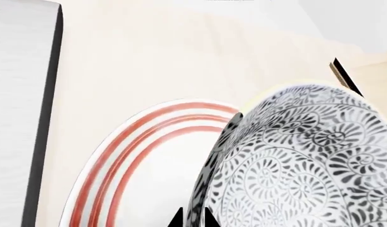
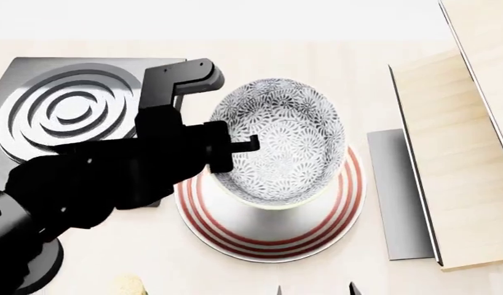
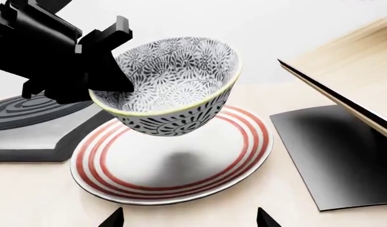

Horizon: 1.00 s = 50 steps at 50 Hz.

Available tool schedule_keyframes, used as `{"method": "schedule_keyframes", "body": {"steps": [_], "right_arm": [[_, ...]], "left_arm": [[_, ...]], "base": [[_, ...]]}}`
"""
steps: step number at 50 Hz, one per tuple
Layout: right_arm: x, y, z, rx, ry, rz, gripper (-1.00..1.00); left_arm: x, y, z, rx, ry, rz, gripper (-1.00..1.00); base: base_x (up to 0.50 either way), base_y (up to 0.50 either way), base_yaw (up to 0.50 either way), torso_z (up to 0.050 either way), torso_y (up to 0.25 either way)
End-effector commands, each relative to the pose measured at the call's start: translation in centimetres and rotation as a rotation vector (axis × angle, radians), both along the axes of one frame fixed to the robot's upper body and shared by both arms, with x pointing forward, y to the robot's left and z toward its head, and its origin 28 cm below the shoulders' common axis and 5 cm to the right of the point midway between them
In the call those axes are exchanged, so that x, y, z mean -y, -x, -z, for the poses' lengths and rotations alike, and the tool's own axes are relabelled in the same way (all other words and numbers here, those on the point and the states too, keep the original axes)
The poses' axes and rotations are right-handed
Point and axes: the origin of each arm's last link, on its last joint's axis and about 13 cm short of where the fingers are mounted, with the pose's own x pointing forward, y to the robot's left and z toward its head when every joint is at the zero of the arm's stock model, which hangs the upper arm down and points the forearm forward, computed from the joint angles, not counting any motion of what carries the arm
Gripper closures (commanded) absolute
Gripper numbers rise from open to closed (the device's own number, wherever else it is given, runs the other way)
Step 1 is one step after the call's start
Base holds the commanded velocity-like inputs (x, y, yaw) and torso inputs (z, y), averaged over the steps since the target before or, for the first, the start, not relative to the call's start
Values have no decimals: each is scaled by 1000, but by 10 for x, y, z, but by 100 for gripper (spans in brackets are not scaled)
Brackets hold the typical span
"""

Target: Pick up the akita bowl and put it on the plate.

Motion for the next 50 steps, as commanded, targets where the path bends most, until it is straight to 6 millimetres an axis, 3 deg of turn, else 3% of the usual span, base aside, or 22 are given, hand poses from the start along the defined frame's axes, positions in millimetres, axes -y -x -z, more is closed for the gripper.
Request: {"method": "schedule_keyframes", "body": {"steps": [1, 26, 45, 50], "right_arm": [[0, -1, 1, -1, 0, -1, -100], [-2, -1, 2, -6, 2, -6, -100], [-3, -1, 3, -12, 4, -12, -100], [-2, -2, 4, -15, 3, -11, -100]], "left_arm": [[2, -1, -2, 2, 88, -15, 100], [2, -4, 9, 31, 92, -185, 100], [4, 0, 13, 73, -44, -91, 100], [6, 1, 15, 60, -1, -79, 100]], "base": [[0, 0, 0, 0, 0], [0, 0, 0, 0, 0], [0, 0, 0, 0, 0], [0, 0, 0, 0, 0]]}}
